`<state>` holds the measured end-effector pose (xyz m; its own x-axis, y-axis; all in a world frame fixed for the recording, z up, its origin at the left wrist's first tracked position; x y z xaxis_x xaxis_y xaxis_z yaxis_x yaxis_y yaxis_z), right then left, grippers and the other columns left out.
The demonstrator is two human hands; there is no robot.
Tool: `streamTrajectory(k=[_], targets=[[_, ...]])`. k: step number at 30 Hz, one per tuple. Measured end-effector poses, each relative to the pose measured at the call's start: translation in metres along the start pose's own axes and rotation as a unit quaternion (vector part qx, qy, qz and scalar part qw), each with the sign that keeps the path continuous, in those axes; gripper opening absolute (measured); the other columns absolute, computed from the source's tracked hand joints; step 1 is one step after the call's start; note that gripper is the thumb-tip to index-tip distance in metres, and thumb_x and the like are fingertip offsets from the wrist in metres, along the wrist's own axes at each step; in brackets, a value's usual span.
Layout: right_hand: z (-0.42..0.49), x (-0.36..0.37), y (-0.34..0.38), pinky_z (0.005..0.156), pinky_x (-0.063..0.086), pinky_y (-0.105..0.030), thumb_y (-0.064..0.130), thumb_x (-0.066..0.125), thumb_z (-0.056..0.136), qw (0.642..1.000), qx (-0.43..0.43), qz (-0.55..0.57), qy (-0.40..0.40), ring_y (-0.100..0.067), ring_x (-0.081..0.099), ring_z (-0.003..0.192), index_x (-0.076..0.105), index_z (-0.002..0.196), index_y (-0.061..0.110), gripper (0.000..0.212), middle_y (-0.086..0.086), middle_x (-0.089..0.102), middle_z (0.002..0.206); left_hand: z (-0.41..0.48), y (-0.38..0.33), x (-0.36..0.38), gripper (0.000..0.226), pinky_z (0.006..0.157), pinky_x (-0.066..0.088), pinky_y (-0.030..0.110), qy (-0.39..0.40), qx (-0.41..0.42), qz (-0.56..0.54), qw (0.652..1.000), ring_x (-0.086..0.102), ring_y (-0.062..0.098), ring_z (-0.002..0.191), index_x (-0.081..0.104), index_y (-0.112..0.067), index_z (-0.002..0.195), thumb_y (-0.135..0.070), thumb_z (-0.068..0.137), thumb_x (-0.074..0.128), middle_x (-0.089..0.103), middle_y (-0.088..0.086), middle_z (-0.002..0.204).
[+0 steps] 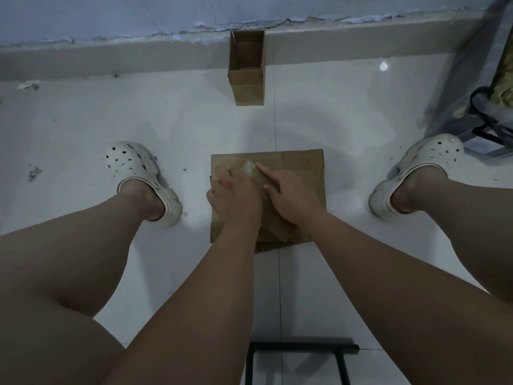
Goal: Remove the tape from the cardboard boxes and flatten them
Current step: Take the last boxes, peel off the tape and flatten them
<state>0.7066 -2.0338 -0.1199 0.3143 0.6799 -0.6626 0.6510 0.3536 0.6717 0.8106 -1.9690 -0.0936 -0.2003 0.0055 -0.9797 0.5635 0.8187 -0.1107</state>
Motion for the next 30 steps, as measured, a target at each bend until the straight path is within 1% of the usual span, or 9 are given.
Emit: streamTrajectory(k=[3, 6, 9, 11, 15, 18, 22, 26, 30], targets=[[-0.012, 0.0, 0.001, 0.093, 0.044, -0.038, 0.034, 0.039, 0.103, 0.996, -0.022, -0.063, -0.062, -0.023, 0.053, 0.112, 0.029, 0.151, 0.036, 0.05, -0.003, 0.059, 0.126, -0.007, 0.002, -0.002, 0.015, 0.072, 0.024, 0.033, -0.039, 0.02, 0.002, 0.999, 0.042, 0.018, 0.069, 0.057, -0.009, 0.096, -0.01, 0.091, 0.042, 0.051, 0.009, 0.101], [-0.021, 0.003, -0.004, 0.085, 0.046, -0.035, 0.051, 0.038, 0.098, 0.992, -0.017, -0.095, -0.081, -0.02, 0.054, 0.103, 0.021, 0.152, 0.041, 0.057, -0.002, 0.06, 0.116, -0.013, 0.013, 0.0, 0.013, 0.066, 0.03, 0.031, -0.05, 0.07, -0.078, 0.993, 0.049, 0.024, 0.069, 0.054, -0.004, 0.092, -0.007, 0.091, 0.041, 0.049, 0.013, 0.099], [-0.024, 0.009, -0.011, 0.091, 0.046, -0.038, 0.075, 0.036, 0.084, 0.991, 0.002, -0.121, -0.057, -0.02, 0.051, 0.112, 0.009, 0.152, 0.046, 0.079, -0.002, 0.052, 0.128, -0.012, 0.025, -0.002, 0.007, 0.056, 0.032, 0.029, -0.044, 0.052, -0.183, 0.981, 0.043, 0.02, 0.064, 0.05, -0.006, 0.093, -0.009, 0.094, 0.044, 0.044, 0.014, 0.105], [-0.023, 0.012, -0.011, 0.095, 0.045, -0.042, 0.083, 0.037, 0.075, 0.989, 0.006, -0.139, -0.039, -0.022, 0.048, 0.119, 0.004, 0.152, 0.044, 0.092, -0.003, 0.043, 0.139, -0.013, 0.025, -0.004, 0.009, 0.056, 0.032, 0.028, -0.058, 0.05, -0.217, 0.973, 0.042, 0.017, 0.066, 0.052, -0.006, 0.097, -0.012, 0.095, 0.046, 0.044, 0.014, 0.108], [-0.016, 0.01, -0.01, 0.101, 0.042, -0.046, 0.084, 0.045, 0.07, 0.989, 0.017, -0.147, -0.022, -0.027, 0.042, 0.128, 0.002, 0.153, 0.041, 0.103, -0.006, 0.032, 0.148, -0.015, 0.021, -0.008, 0.022, 0.059, 0.039, 0.026, -0.065, 0.078, -0.236, 0.966, 0.044, 0.012, 0.073, 0.06, -0.012, 0.107, -0.027, 0.091, 0.057, 0.045, 0.01, 0.112], [-0.016, 0.01, -0.01, 0.1, 0.043, -0.047, 0.083, 0.048, 0.07, 0.989, 0.019, -0.144, -0.016, -0.027, 0.043, 0.127, 0.003, 0.153, 0.04, 0.103, -0.006, 0.03, 0.149, -0.018, 0.023, -0.003, 0.029, 0.061, 0.038, 0.024, -0.052, 0.073, -0.217, 0.972, 0.044, 0.011, 0.074, 0.062, -0.013, 0.101, -0.032, 0.081, 0.071, 0.045, 0.009, 0.109], [-0.017, 0.014, -0.007, 0.096, 0.045, -0.045, 0.082, 0.046, 0.071, 0.988, 0.012, -0.152, -0.019, -0.025, 0.046, 0.123, 0.005, 0.153, 0.039, 0.102, -0.005, 0.033, 0.146, -0.017, 0.023, -0.001, 0.014, 0.058, 0.035, 0.025, -0.055, 0.036, -0.197, 0.978, 0.049, 0.013, 0.071, 0.064, -0.016, 0.092, -0.028, 0.086, 0.066, 0.048, 0.004, 0.103], [-0.015, 0.015, -0.008, 0.096, 0.045, -0.044, 0.083, 0.043, 0.069, 0.988, 0.014, -0.15, -0.023, -0.024, 0.046, 0.123, 0.008, 0.154, 0.037, 0.102, -0.004, 0.035, 0.144, -0.014, 0.019, 0.0, 0.014, 0.057, 0.032, 0.026, -0.059, 0.013, -0.152, 0.986, 0.043, 0.01, 0.067, 0.067, -0.017, 0.093, -0.028, 0.089, 0.061, 0.043, -0.003, 0.095], [-0.014, 0.014, -0.008, 0.095, 0.044, -0.042, 0.082, 0.04, 0.068, 0.988, 0.01, -0.149, -0.029, -0.024, 0.046, 0.122, 0.01, 0.154, 0.036, 0.102, -0.004, 0.036, 0.143, -0.009, 0.013, 0.003, 0.017, 0.063, 0.033, 0.029, -0.038, 0.022, -0.096, 0.994, 0.04, 0.014, 0.069, 0.064, -0.012, 0.098, -0.025, 0.093, 0.055, 0.049, 0.004, 0.099]])
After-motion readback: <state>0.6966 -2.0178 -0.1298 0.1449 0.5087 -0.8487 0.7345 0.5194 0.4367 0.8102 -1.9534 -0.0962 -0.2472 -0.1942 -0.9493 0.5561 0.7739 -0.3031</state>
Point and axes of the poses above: each hand's wrist, its own z-axis towards the middle knuckle, its own x-axis out of the palm, y = z × x, the point moved 6 cm from there along z, towards the middle knuckle
